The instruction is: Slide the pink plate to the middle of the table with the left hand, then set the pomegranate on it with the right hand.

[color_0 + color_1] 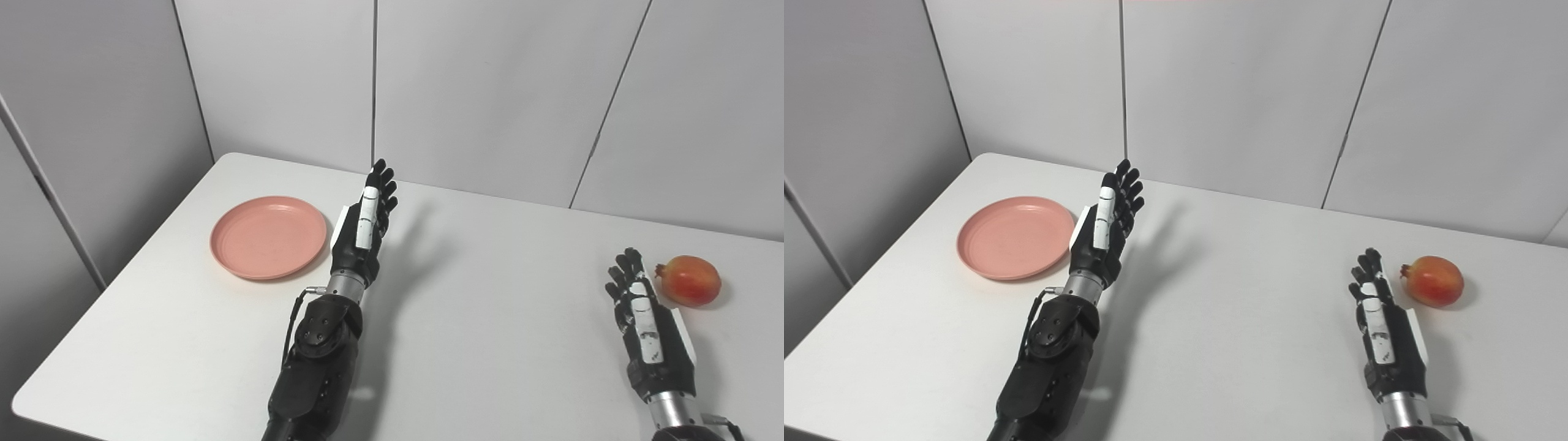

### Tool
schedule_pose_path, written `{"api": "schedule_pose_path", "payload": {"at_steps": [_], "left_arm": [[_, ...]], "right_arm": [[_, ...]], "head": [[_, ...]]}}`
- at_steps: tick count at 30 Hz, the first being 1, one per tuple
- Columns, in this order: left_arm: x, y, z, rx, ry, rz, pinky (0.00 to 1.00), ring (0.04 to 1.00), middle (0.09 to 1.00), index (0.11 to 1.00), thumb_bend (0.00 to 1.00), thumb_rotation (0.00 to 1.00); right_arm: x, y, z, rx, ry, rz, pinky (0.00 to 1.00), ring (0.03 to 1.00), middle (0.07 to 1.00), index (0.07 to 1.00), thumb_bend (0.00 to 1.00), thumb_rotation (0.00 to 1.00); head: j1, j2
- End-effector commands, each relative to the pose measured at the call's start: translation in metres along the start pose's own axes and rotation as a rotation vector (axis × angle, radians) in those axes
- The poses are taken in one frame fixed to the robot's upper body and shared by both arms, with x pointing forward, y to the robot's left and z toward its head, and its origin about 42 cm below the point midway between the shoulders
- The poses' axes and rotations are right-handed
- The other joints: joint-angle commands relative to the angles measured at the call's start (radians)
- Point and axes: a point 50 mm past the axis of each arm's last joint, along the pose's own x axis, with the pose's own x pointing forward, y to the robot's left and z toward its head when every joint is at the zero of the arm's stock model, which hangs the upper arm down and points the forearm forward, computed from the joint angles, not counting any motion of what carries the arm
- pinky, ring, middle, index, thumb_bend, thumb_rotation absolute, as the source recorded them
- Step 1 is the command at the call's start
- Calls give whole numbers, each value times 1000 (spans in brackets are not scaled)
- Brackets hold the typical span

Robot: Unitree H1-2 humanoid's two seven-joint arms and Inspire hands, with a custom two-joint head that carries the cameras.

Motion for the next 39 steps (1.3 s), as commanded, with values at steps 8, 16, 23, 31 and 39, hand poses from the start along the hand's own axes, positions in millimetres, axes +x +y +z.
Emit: {"api": "schedule_pose_path", "payload": {"at_steps": [8,16,23,31,39], "left_arm": [[25,17,56,49,-172,50,886,906,911,903,734,1000],[34,53,66,140,-230,149,857,859,860,845,744,1000],[36,88,73,211,-257,258,874,854,848,836,727,1000],[35,111,81,307,-276,346,834,839,844,844,758,1000],[32,134,87,318,-279,392,823,836,843,840,739,1000]], "right_arm": [[3,-1,3,-13,-56,6,1000,1000,1000,1000,596,896],[3,-3,3,-29,-59,-3,1000,1000,1000,1000,566,909],[3,-5,1,-23,-51,3,1000,1000,1000,1000,601,905],[3,-6,2,-29,-55,-1,1000,1000,1000,1000,600,906],[3,-7,2,-32,-56,-1,1000,1000,1000,1000,579,915]], "head": [[7,-2],[16,-3],[20,-6],[26,-6],[29,-6]]}}
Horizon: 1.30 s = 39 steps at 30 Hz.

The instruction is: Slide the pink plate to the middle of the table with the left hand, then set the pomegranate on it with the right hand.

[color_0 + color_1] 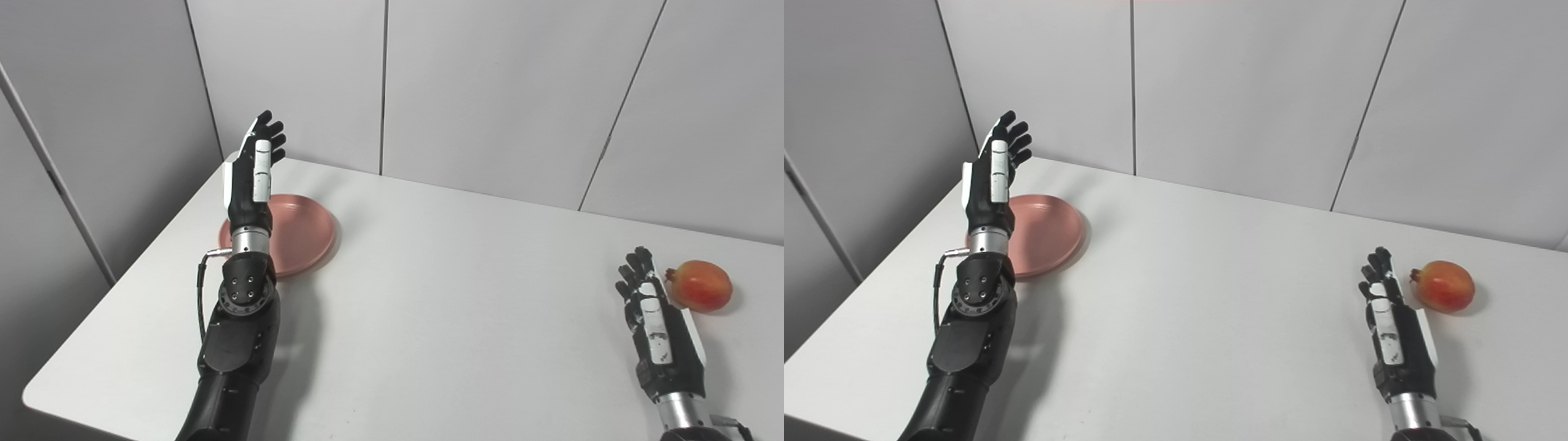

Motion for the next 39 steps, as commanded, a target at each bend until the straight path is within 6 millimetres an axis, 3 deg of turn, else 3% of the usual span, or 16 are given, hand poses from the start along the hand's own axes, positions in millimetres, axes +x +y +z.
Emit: {"api": "schedule_pose_path", "payload": {"at_steps": [1,12,24,31,39], "left_arm": [[24,4,25,16,-106,11,821,833,840,837,734,1000],[32,45,20,59,-93,121,830,835,843,841,740,1000],[38,81,-2,89,-44,166,809,834,838,834,813,1000],[36,88,-15,75,-3,163,801,828,834,828,783,1000],[35,81,-34,56,61,165,829,842,842,833,759,1000]], "right_arm": [[-1,-5,2,-13,-38,-5,1000,1000,1000,1000,578,917],[0,-5,3,-9,-39,-11,1000,1000,1000,1000,598,909],[0,-6,2,-6,-42,-9,1000,1000,1000,1000,602,902],[0,-7,3,9,-43,-8,1000,1000,1000,1000,603,882],[0,-8,3,-4,-42,-11,1000,1000,1000,1000,623,886]], "head": [[0,2],[3,3],[8,4],[13,7],[17,5]]}}
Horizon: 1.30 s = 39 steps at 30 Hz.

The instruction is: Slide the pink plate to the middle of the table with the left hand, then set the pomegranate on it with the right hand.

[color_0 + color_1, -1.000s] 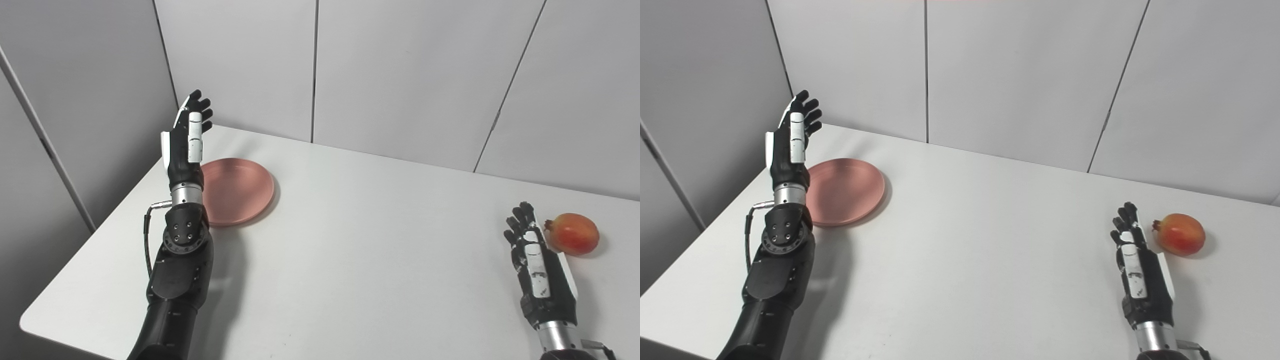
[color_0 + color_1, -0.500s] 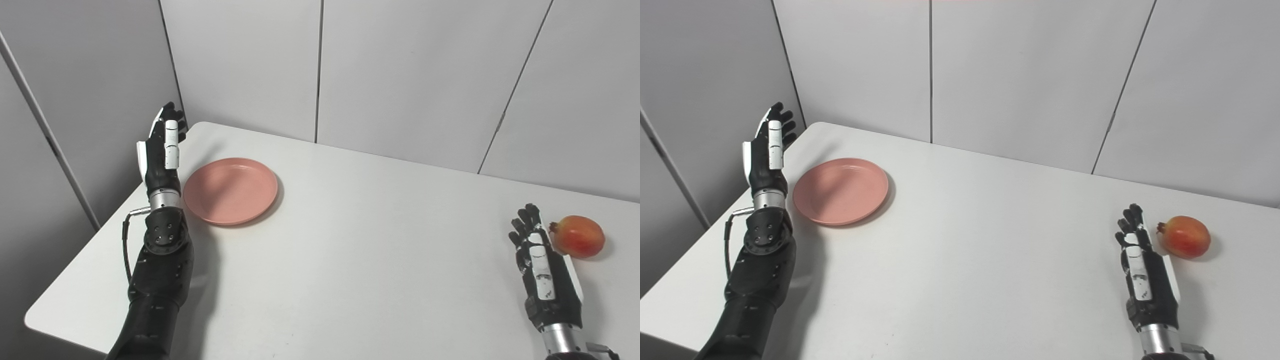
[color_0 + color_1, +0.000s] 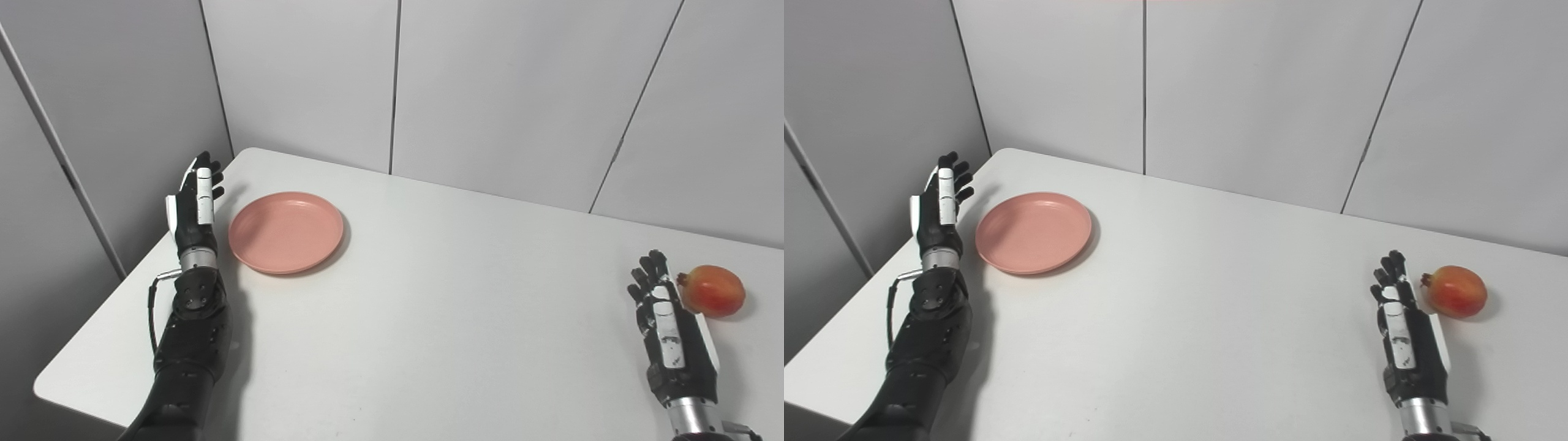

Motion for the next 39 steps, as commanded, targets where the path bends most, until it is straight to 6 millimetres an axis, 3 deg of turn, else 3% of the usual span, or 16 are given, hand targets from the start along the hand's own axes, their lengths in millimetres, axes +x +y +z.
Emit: {"api": "schedule_pose_path", "payload": {"at_steps": [1,14,22,27,39], "left_arm": [[23,-9,32,-31,-111,-12,833,844,843,833,749,1000],[22,-17,16,-31,-30,-53,853,864,860,849,690,1000],[19,-24,13,-4,-6,-75,918,877,880,868,717,1000],[16,-30,9,6,0,-110,904,880,885,874,750,1000],[13,-41,3,-43,48,-175,880,893,897,891,704,1000]], "right_arm": [[1,-5,2,-17,-40,0,1000,1000,1000,1000,627,887],[1,-5,3,-15,-42,-3,1000,1000,1000,1000,624,885],[1,-4,4,-15,-40,-8,1000,1000,1000,1000,615,887],[1,-4,5,-20,-43,-7,1000,1000,1000,1000,616,893],[2,-5,6,-14,-39,-11,1000,1000,1000,1000,624,885]], "head": [[0,1],[-2,2],[-2,3],[-2,4],[-1,6]]}}
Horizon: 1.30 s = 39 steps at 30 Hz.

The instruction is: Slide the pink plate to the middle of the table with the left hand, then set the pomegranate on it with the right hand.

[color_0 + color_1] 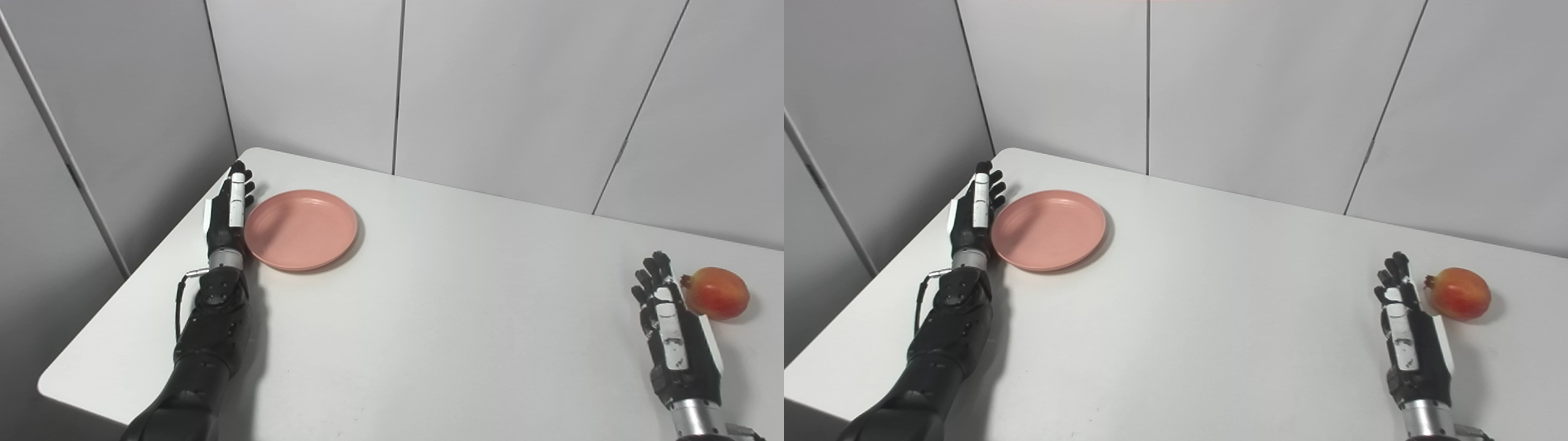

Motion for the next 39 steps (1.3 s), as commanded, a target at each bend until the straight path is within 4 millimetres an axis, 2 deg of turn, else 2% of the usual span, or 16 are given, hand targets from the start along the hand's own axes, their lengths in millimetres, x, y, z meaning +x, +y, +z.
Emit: {"api": "schedule_pose_path", "payload": {"at_steps": [1,9,13,17,27,39], "left_arm": [[14,-12,18,-12,-36,-46,860,885,892,884,705,1000],[11,-24,18,-29,-6,-115,849,882,887,885,747,1000],[7,-33,21,-55,-1,-154,925,927,925,917,733,1000],[6,-38,22,-83,1,-166,943,936,934,922,732,1000],[4,-58,25,-152,0,-191,912,928,927,917,704,1000],[-11,-85,29,-129,-3,-271,912,924,923,912,690,1000]], "right_arm": [[2,-4,5,-5,-41,-7,1000,1000,1000,1000,628,888],[2,-4,5,-8,-37,-11,1000,1000,1000,1000,650,878],[2,-4,6,-11,-37,-6,1000,1000,1000,1000,643,883],[1,-4,6,-8,-38,-8,1000,1000,1000,1000,627,880],[1,-3,6,-3,-39,-11,1000,1000,1000,1000,640,875],[1,-1,8,-1,-43,-12,1000,1000,1000,1000,646,875]], "head": [[0,0],[-1,0],[-2,0],[-3,0],[-7,1],[-13,6]]}}
